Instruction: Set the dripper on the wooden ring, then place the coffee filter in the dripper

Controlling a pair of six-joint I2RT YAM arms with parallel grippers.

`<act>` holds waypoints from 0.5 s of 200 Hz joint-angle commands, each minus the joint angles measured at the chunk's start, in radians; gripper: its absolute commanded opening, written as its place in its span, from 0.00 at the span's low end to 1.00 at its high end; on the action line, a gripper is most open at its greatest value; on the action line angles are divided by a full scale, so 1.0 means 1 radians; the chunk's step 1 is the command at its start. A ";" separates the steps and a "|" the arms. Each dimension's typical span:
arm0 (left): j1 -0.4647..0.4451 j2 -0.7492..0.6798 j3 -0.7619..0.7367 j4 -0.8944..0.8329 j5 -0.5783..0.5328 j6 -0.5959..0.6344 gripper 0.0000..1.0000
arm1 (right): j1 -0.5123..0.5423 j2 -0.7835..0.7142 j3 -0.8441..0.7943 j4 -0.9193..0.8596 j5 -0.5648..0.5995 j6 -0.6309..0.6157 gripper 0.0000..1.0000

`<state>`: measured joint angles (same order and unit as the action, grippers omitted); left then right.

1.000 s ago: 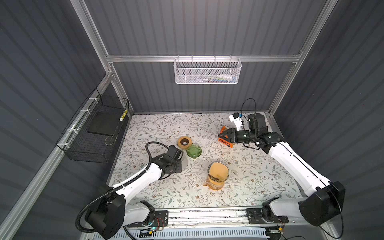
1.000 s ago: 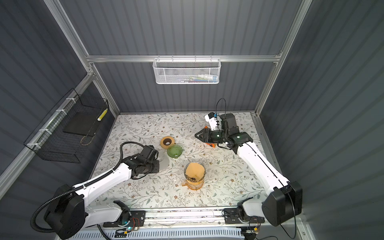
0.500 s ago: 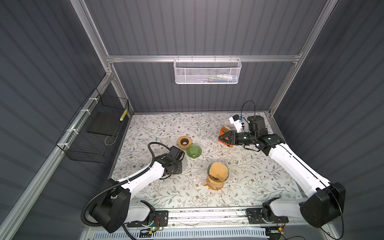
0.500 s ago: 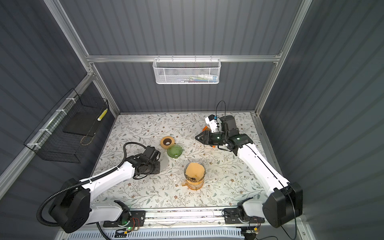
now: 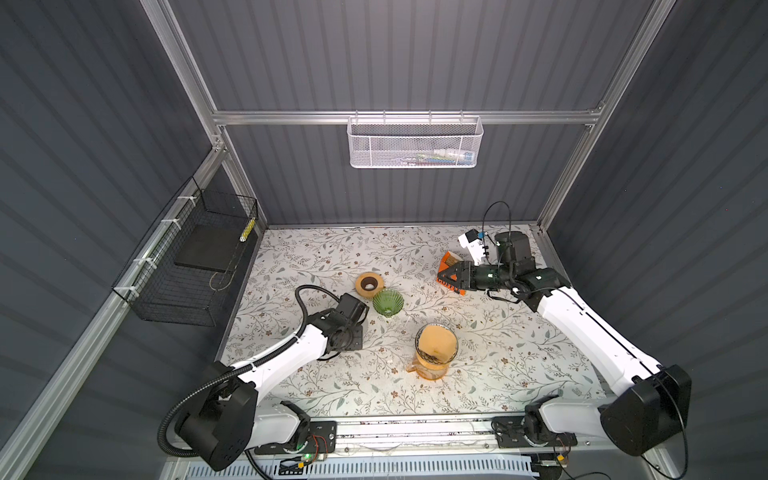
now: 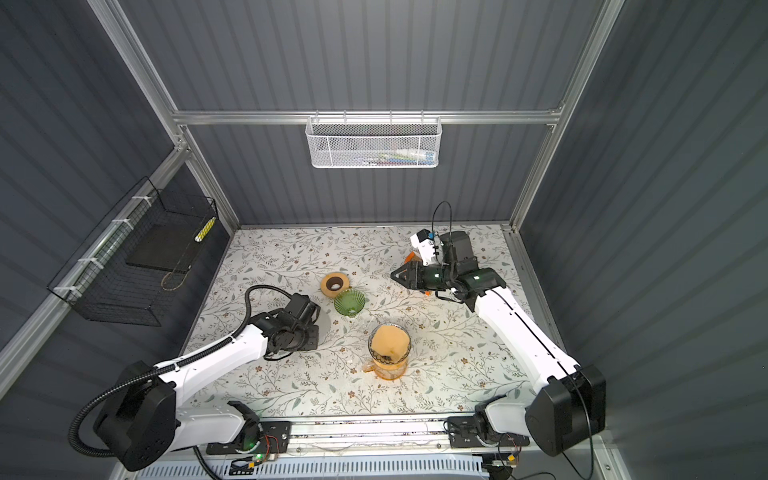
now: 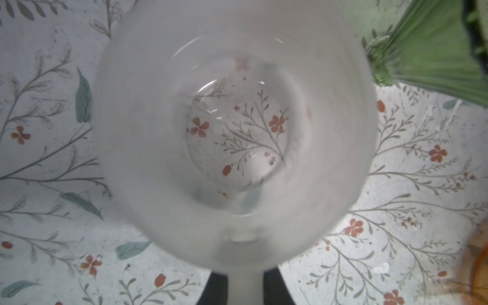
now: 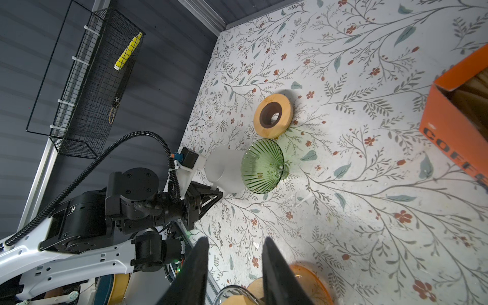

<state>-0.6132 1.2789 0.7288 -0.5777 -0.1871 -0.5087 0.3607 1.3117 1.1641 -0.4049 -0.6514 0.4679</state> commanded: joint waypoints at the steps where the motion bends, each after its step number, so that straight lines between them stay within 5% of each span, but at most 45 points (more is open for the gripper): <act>1: -0.011 -0.041 -0.006 -0.046 -0.002 -0.017 0.02 | -0.002 -0.021 -0.010 0.011 0.004 0.002 0.36; 100: -0.243 -0.116 -0.003 -0.154 -0.079 -0.163 0.00 | 0.007 -0.028 -0.007 0.012 0.011 0.006 0.35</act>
<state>-0.7937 1.1851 0.7242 -0.6811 -0.2115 -0.5972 0.3618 1.3022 1.1641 -0.4049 -0.6476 0.4709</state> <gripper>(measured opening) 0.176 0.352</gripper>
